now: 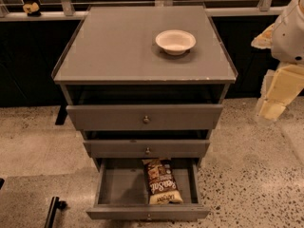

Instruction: Pick brown chip bag from bottom drawer and place on counter

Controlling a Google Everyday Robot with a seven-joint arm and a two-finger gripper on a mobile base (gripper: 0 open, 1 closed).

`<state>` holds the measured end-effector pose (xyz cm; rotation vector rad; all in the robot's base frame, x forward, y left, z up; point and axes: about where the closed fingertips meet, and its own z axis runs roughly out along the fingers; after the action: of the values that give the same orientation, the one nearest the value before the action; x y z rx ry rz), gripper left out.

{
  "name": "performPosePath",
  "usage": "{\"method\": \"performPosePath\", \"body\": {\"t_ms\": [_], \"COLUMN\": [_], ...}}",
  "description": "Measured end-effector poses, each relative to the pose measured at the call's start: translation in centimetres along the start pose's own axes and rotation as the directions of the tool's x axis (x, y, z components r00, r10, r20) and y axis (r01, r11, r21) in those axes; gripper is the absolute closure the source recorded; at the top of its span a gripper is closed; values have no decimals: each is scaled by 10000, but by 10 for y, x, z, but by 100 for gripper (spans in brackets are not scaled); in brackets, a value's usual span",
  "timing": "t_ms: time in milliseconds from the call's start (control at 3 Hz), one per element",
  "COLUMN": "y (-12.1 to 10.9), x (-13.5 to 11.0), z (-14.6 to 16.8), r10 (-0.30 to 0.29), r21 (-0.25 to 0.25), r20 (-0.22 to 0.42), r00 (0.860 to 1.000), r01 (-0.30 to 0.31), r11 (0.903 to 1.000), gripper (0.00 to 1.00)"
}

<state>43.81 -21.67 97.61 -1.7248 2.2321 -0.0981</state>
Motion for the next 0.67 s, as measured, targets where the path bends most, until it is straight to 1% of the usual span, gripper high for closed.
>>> {"method": "performPosePath", "body": {"t_ms": [333, 667], "y": [0, 2], "x": [0, -10], "z": [0, -15], "r10": [-1, -219], "r21": [2, 348], "r20": [0, 15], "r00": [10000, 9998], "r01": [1, 218], "r11": [10000, 9992], "gripper": [0, 0]}}
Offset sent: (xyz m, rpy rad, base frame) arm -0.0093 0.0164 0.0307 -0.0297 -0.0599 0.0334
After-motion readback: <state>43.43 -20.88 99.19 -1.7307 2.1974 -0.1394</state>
